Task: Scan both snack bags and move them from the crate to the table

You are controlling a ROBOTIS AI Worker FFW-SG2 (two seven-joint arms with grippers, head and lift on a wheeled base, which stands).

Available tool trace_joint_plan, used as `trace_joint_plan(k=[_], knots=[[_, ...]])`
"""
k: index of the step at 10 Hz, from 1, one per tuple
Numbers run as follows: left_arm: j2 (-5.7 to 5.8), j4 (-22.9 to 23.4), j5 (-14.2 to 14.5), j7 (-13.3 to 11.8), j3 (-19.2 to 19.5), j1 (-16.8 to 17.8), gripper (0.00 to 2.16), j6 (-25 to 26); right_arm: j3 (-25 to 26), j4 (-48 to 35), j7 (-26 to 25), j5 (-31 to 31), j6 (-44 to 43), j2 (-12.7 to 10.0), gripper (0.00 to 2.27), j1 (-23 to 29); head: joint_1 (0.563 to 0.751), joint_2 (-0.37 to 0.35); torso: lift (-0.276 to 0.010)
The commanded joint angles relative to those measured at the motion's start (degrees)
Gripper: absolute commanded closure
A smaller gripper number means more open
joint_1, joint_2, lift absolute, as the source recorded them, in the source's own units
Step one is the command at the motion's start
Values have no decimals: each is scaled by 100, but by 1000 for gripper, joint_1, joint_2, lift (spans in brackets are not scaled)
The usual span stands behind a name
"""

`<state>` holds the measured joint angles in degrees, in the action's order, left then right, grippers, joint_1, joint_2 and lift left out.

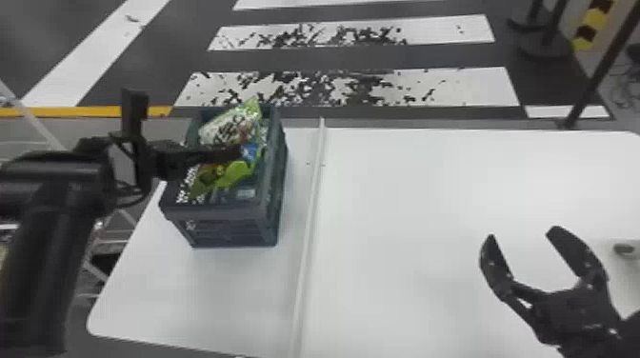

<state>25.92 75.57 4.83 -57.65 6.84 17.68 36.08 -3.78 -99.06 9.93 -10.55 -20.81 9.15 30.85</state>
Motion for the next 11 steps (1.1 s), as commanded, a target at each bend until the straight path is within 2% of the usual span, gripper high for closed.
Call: trace_joint_plan(k=[1, 3, 4, 6, 7, 8, 9, 10, 11], knots=[[1, 19, 484, -62, 230, -28, 2138, -43, 0, 1, -8, 0, 21, -1, 80, 0, 695, 160, -88], [-43, 546, 1046, -36, 573, -257, 2138, 203, 0, -8, 0, 0, 21, -10, 80, 9, 695, 159, -88], [-122, 1074, 1248, 79, 687, -424, 2138, 537, 0, -17, -8, 0, 21, -10, 80, 9, 695, 158, -88], [-439, 2242, 1442, 316, 792, -749, 2138, 1170, -26, -35, -26, 0, -14, -10, 83, 18, 695, 137, -88], [-579, 2699, 1450, 448, 704, -872, 2138, 1381, -26, -43, -35, 0, -14, -10, 83, 26, 695, 114, -88], [-799, 3192, 1433, 632, 493, -960, 2142, 1556, -26, -61, -61, 0, -32, -10, 83, 35, 695, 98, -88], [-984, 3447, 1327, 799, 142, -1039, 2142, 1715, -26, -70, -184, 0, -155, -10, 83, 35, 695, 61, -88], [-1195, 3587, 1116, 879, -262, -1048, 2142, 1961, -9, -87, -307, 0, -190, -1, 83, 35, 695, 13, -88], [-1353, 3614, 976, 905, -605, -1048, 2142, 1978, 35, -105, -386, 0, -190, 7, 83, 44, 695, -45, -88]])
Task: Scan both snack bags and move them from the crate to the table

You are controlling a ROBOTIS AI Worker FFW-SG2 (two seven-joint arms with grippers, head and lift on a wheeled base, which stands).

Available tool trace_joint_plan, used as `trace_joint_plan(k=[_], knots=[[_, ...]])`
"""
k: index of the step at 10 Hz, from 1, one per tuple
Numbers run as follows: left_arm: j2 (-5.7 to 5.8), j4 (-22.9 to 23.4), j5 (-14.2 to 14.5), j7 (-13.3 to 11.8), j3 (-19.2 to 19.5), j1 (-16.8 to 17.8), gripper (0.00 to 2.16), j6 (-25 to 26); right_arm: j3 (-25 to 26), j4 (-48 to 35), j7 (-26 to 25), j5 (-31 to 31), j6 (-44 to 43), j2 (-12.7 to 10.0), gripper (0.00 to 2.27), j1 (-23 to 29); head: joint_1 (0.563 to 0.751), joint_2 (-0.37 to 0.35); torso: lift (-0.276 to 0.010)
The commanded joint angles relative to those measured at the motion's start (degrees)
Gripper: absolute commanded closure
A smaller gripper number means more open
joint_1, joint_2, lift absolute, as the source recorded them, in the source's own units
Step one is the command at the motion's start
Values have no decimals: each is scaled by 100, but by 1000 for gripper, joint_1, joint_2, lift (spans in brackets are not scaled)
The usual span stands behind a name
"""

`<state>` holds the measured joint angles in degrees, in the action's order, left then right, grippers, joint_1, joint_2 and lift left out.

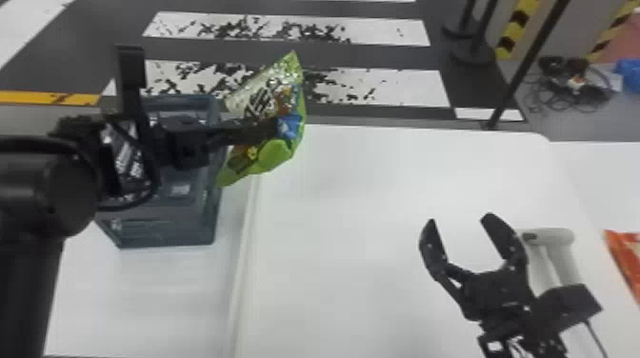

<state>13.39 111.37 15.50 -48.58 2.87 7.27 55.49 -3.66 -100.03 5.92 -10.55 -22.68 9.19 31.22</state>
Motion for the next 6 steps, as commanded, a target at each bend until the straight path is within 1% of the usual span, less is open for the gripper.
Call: trace_joint_plan(k=[1, 2, 3, 4, 5, 6], knots=[[-223, 7, -196, 86, -603, 29, 2142, -33, 50, -34, -135, -9, -39, 13, 83, 7, 695, -106, -88], [-407, -133, -205, 156, -929, 12, 2142, -156, 67, -52, -311, -9, -56, 21, 83, 24, 695, -138, -88], [-521, -520, -319, 323, -1377, 29, 2142, -455, 76, -87, -434, -18, -56, 30, 83, 33, 695, -197, -88], [-592, -995, -416, 455, -1737, 73, 2142, -806, 76, -131, -478, -18, -74, 39, 83, 51, 695, -253, -88], [-627, -1452, -574, 736, -2159, 73, 2142, -1316, 76, -157, -583, -18, -56, 48, 83, 51, 695, -271, -88], [-724, -1979, -846, 1026, -2502, 64, 2142, -1738, 85, -157, -592, -18, -56, 65, 83, 51, 695, -309, -88]])
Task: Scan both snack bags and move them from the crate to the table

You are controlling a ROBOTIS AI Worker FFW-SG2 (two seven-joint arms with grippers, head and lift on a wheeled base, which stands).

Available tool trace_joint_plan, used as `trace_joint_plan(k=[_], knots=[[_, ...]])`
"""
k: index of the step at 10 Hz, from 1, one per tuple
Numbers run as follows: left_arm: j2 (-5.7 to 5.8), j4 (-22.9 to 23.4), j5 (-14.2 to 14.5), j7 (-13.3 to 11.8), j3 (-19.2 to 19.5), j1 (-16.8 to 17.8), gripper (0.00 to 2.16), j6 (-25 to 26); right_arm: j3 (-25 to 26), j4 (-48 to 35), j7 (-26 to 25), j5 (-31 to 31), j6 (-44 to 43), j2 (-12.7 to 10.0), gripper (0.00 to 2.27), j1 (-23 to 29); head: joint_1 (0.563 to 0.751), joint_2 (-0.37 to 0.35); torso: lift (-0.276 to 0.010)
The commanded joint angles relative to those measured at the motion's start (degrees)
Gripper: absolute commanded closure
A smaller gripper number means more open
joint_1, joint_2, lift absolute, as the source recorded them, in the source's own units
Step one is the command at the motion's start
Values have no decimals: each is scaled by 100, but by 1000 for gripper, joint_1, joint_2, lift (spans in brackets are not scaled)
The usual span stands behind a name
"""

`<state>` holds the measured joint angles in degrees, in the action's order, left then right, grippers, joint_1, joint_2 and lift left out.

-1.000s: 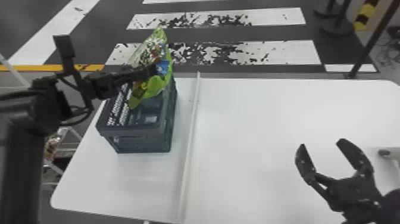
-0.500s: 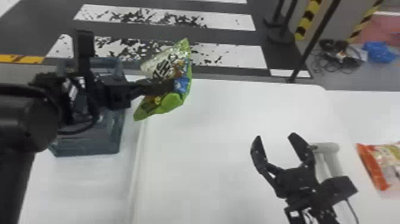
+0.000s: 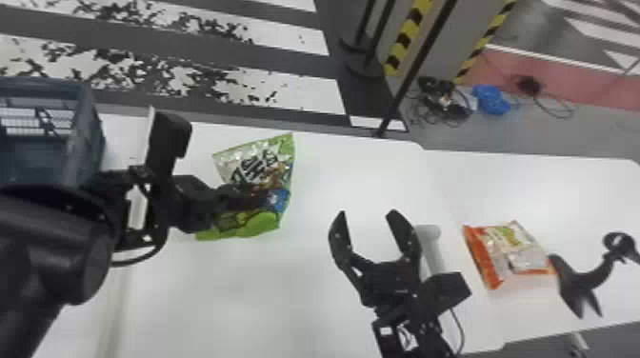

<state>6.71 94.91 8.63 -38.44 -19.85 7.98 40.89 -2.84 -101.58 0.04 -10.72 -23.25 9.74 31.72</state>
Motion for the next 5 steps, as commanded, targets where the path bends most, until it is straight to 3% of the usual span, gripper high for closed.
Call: trace_joint_plan(k=[1, 3, 4, 5], knots=[[-144, -825, -98, 249, -546, -7, 2142, -806, 20, -2, -13, -9, 19, 11, 83, -8, 695, -334, -88], [-302, -1291, 359, 522, -959, -148, 2138, -1509, 20, -2, -13, -18, 36, 2, 83, -17, 695, -350, -88], [-346, -1291, 376, 662, -1108, -262, 1777, -1702, 20, -2, -21, -18, 36, 2, 83, -17, 695, -350, -88], [-355, -1291, 552, 1102, -1126, -412, 286, -2036, 20, -2, -21, -27, 36, 2, 83, -17, 695, -350, -88]])
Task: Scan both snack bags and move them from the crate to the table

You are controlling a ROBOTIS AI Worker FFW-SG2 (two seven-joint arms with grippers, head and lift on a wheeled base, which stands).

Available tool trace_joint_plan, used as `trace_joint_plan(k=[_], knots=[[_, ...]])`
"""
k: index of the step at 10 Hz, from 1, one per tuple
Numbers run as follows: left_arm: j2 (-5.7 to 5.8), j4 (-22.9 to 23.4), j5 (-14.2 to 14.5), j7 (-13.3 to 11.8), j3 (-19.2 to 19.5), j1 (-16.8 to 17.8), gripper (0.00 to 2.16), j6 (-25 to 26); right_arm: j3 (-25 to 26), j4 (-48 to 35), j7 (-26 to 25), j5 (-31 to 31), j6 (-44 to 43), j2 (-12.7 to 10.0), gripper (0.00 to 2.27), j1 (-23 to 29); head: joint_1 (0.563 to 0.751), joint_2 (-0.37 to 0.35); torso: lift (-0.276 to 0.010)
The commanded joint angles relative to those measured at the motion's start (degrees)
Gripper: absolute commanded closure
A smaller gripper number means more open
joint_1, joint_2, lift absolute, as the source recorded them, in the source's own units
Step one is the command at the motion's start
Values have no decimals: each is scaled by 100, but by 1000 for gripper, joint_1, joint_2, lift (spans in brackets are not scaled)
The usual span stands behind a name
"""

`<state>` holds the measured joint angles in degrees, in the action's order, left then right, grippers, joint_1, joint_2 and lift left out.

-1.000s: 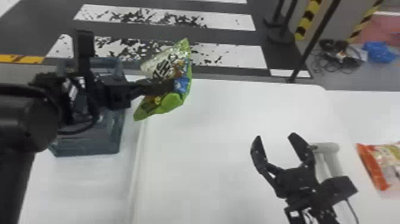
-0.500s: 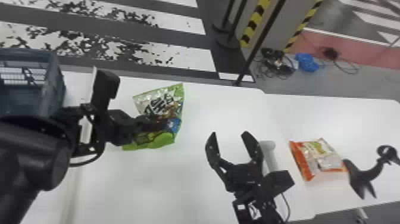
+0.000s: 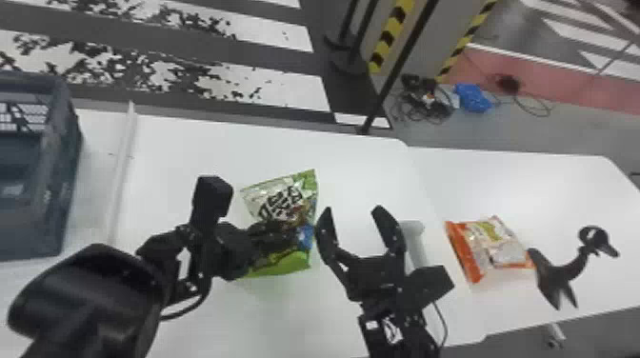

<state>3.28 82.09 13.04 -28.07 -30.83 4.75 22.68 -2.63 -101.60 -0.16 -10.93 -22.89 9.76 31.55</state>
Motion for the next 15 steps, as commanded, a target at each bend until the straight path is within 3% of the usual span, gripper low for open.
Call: trace_joint_plan(k=[1, 4, 6, 7, 9, 10, 12, 14, 15], knots=[[24, 0, 322, 223, 25, -150, -2, -303, 0, 0, -1, -6, 0, 0, 83, 9, 695, -350, -88], [147, 712, 304, 504, 596, -633, 66, -760, 8, 0, 7, -6, 0, -9, 83, 17, 695, -350, -88], [331, 1617, 269, 540, 1150, -1170, 76, -953, 8, 0, 7, -6, 0, -9, 83, 17, 695, -350, -88], [437, 2004, 14, 531, 1405, -1468, 76, -1393, 8, 0, -1, -6, 18, -18, 83, 17, 695, -350, -88], [639, 2725, -56, 540, 2125, -2057, 83, -1709, 43, -17, 7, -32, 18, -18, 83, 17, 695, -296, -88], [656, 3050, -56, 742, 2459, -2365, 87, -1780, 79, -52, 7, -94, 246, -18, 83, 0, 695, -249, -88], [665, 3384, -39, 1559, 2776, -2875, 87, -1955, 158, -132, 69, -269, 580, -9, 83, -18, 695, -158, -88], [665, 3428, -39, 1884, 2828, -3094, 87, -2061, 316, -299, 254, -709, 1248, -18, 60, -18, 695, -115, -88], [656, 3481, -39, 1928, 2828, -3165, 87, -2043, 457, -351, 377, -1008, 1547, -18, 60, -18, 695, -104, -88]])
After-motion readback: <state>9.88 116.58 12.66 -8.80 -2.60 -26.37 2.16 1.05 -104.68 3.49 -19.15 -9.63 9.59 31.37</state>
